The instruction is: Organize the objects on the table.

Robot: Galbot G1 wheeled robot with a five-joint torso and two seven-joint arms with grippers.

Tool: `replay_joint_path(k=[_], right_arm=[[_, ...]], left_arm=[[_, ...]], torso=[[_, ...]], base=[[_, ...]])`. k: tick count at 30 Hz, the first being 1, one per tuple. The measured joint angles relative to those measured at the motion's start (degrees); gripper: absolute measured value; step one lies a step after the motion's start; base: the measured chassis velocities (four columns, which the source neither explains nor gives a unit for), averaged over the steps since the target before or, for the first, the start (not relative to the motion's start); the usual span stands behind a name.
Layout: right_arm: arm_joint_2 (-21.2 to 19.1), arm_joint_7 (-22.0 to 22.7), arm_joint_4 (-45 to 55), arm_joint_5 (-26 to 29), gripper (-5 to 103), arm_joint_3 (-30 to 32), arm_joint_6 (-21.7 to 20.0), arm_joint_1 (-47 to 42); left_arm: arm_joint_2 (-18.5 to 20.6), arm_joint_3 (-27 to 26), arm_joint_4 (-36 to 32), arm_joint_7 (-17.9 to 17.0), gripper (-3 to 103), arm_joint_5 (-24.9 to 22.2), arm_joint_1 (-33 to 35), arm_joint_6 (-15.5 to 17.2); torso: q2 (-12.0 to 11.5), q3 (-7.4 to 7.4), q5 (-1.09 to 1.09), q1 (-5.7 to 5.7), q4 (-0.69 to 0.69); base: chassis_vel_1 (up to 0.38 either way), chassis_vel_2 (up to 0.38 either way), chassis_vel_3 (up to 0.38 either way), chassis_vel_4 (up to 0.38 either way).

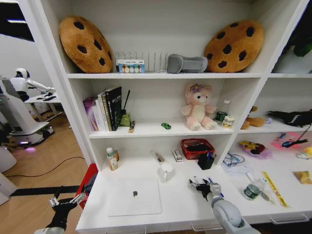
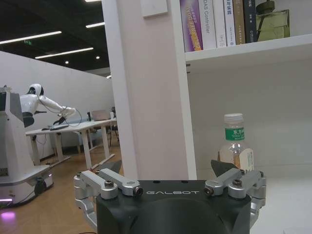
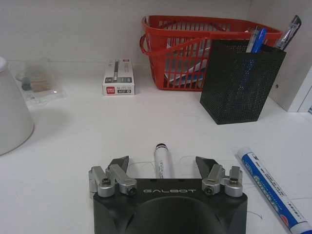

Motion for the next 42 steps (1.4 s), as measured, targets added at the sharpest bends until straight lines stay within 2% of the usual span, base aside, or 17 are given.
replay_joint_path(k=[1, 2, 5, 6, 8, 9, 11, 12, 15, 18, 26, 28, 30, 32, 33, 35, 42], right_arm=[[0.2, 0.04, -0.19, -0.19, 78, -0.04, 0.09, -0.02], [0.2, 0.04, -0.19, -0.19, 78, -0.04, 0.09, -0.02], [0.51, 0.13, -0.35, -0.49, 61, -0.09, 0.23, -0.09], [0.51, 0.13, -0.35, -0.49, 61, -0.09, 0.23, -0.09], [0.59, 0.43, -0.23, -0.5, 50, -0.09, 0.23, -0.1], [0.59, 0.43, -0.23, -0.5, 50, -0.09, 0.23, -0.1], [0.62, 0.9, 0.04, -0.48, 39, -0.06, 0.19, -0.13], [0.62, 0.9, 0.04, -0.48, 39, -0.06, 0.19, -0.13], [0.58, 0.97, 0.13, -0.47, 28, 0.05, 0.14, -0.21], [0.6, 1.01, 0.28, -0.47, 13, 0.23, 0.13, -0.44], [0.76, 0.96, 0.77, -0.69, 12, 0.65, 0.93, -0.62], [1.03, 0.48, 0.98, -2.76, 12, 1.22, 4.68, -0.3], [1.1, 0.1, 1.01, -3.59, 12, 1.43, 6.07, -0.2], [1.36, -1.47, 1.08, -8.91, 12, 2.27, 11.07, 0.34], [1.36, -1.47, 1.08, -8.91, 12, 2.27, 11.07, 0.34], [2.06, -1.94, 0.21, -14.21, 12, 2.52, 15.7, 1.75], [3.01, -1.76, -2.35, -17.01, 12, 2.02, 20.44, 6.18]], left_arm=[[0.0, 0.0, 0.0, 0.0, 100, 0.0, 0.0, 0.0], [0.0, 0.0, 0.0, 0.0, 100, 0.0, 0.0, 0.0], [0.0, 0.0, 0.0, 0.0, 100, 0.0, 0.0, 0.0], [0.0, 0.0, 0.0, 0.0, 100, 0.0, 0.0, 0.0], [0.0, 0.0, 0.01, 0.0, 100, 0.0, 0.0, 0.0], [0.0, 0.0, 0.01, 0.0, 100, 0.0, 0.0, 0.0], [0.0, 0.0, 0.0, 0.0, 100, 0.0, 0.0, 0.0], [0.0, 0.0, 0.0, 0.0, 100, 0.0, 0.0, 0.0], [0.0, 0.0, 0.0, 0.0, 100, 0.0, 0.0, 0.0], [0.0, 0.0, 0.0, 0.0, 100, 0.0, 0.0, 0.0], [0.0, 0.0, 0.0, 0.0, 100, 0.0, 0.0, 0.0], [0.0, 0.0, 0.0, 0.0, 100, 0.0, 0.0, 0.0], [0.0, 0.0, 0.0, 0.0, 100, 0.0, 0.0, 0.0], [0.0, 0.0, 0.01, 0.01, 100, 0.0, 0.0, 0.0], [0.0, 0.0, 0.01, 0.01, 100, 0.0, 0.0, 0.0], [0.0, 0.0, 0.0, 0.0, 100, 0.0, 0.0, 0.0], [0.0, 0.0, 0.01, 0.0, 100, 0.0, 0.0, 0.0]], torso=[[0.0, 0.0, 0.0, 0.0, 0.0], [0.0, 0.0, 0.0, 0.0, 0.0], [0.0, 0.0, -0.01, 0.0, 0.01], [0.0, 0.0, -0.01, 0.0, 0.01], [0.01, 0.0, 0.0, 0.0, 0.01], [0.01, 0.0, 0.0, 0.0, 0.01], [0.0, 0.01, 0.01, 0.0, 0.0], [0.0, 0.01, 0.01, 0.0, 0.0], [0.0, 0.01, 0.02, 0.0, 0.0], [0.0, 0.01, 0.02, 0.0, 0.0], [0.0, 0.01, 0.03, 0.0, -0.01], [0.0, 0.01, 0.02, 0.0, -0.01], [0.0, 0.01, 0.02, 0.0, 0.0], [0.0, 0.01, 0.01, 0.0, -0.01], [0.0, 0.01, 0.01, 0.0, -0.01], [0.0, 0.01, 0.01, 0.0, 0.0], [0.0, 0.01, 0.01, 0.0, 0.01]], base=[[0.0, 0.0, 0.0, 0.0], [0.0, 0.0, 0.0, 0.0], [0.0, 0.0, 0.0, 0.0], [0.0, 0.0, 0.0, 0.0], [0.0, 0.0, 0.0, 0.0], [0.0, 0.0, 0.0, 0.0], [0.0, 0.0, 0.0, 0.0], [0.0, 0.0, 0.0, 0.0], [0.0, 0.0, 0.0, 0.0], [0.0, 0.0, 0.0, 0.0], [0.0, 0.0, 0.0, 0.0], [0.0, 0.0, 0.0, 0.0], [0.0, 0.0, 0.0, 0.0], [0.0, 0.0, 0.0, 0.0], [0.0, 0.0, 0.0, 0.0], [0.0, 0.0, 0.0, 0.0], [0.0, 0.0, 0.0, 0.0]])
